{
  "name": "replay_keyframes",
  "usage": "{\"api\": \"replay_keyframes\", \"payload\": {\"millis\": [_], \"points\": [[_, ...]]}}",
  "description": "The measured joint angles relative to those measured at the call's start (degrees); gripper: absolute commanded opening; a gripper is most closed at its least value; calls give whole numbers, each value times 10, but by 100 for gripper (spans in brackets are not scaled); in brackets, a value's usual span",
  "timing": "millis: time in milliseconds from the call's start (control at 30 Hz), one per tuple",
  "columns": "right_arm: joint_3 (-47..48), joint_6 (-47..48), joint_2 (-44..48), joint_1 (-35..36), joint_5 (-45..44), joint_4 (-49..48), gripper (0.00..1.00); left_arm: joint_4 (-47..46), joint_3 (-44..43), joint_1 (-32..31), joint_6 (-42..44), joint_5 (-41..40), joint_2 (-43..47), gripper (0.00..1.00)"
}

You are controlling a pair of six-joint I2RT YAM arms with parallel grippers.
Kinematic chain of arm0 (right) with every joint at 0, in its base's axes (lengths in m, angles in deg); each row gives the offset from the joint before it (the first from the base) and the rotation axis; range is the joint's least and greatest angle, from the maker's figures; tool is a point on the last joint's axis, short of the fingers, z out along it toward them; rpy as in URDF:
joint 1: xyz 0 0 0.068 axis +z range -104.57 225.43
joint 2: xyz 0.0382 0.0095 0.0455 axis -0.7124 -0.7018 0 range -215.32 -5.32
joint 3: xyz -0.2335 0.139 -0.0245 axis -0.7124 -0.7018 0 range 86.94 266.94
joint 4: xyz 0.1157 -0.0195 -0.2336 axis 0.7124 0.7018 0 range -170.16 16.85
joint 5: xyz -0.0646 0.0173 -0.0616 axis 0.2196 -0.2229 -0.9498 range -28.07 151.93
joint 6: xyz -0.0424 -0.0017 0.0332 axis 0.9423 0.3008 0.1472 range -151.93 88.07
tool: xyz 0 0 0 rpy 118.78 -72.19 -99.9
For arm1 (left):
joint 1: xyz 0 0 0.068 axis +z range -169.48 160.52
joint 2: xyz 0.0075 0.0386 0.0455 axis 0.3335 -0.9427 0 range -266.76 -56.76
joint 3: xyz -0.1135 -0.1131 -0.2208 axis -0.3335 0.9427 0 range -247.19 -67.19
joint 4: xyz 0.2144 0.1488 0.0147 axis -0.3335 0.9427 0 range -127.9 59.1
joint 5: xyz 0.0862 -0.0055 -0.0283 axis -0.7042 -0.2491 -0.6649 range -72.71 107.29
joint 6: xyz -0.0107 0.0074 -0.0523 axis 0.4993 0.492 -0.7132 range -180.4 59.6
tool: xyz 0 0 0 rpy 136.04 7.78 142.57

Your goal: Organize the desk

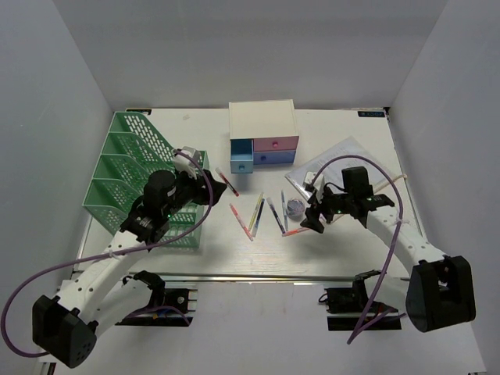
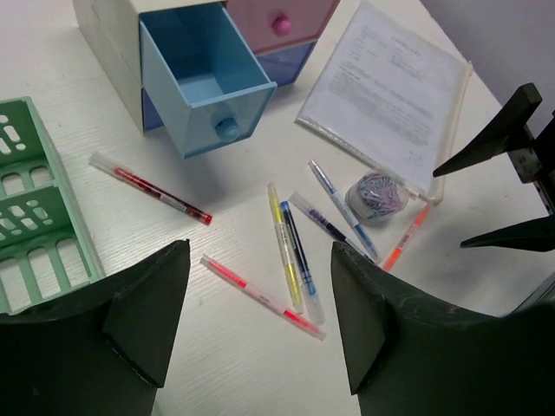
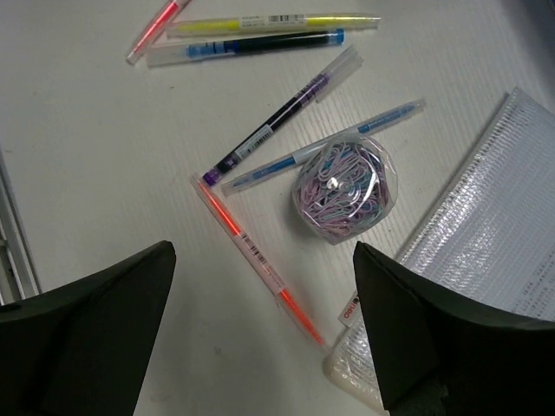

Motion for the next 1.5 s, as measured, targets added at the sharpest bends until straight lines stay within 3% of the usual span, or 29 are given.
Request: {"api": "replay_keyframes", "payload": {"millis": [367, 567, 900, 1100, 1200, 1400, 1500], "points": [[23, -13, -88, 34, -105, -62, 89, 14, 0, 0, 17, 2, 34, 79], [74, -20, -150, 53, -123, -68, 89, 17, 0, 0, 19, 4, 33, 79], [77, -22, -198, 71, -137, -73, 87, 17, 0, 0, 19, 8, 33, 80], [80, -36, -212, 92, -157, -77, 74, 17, 0, 0, 19, 8, 33, 80], [80, -38, -213, 98, -168, -81, 55, 17, 0, 0, 19, 8, 33, 80], [81, -40, -213, 101, -171, -79, 39, 17, 0, 0, 19, 8, 33, 79], [91, -33, -213, 104, -181, -63, 37, 17, 0, 0, 19, 8, 31, 80]]}}
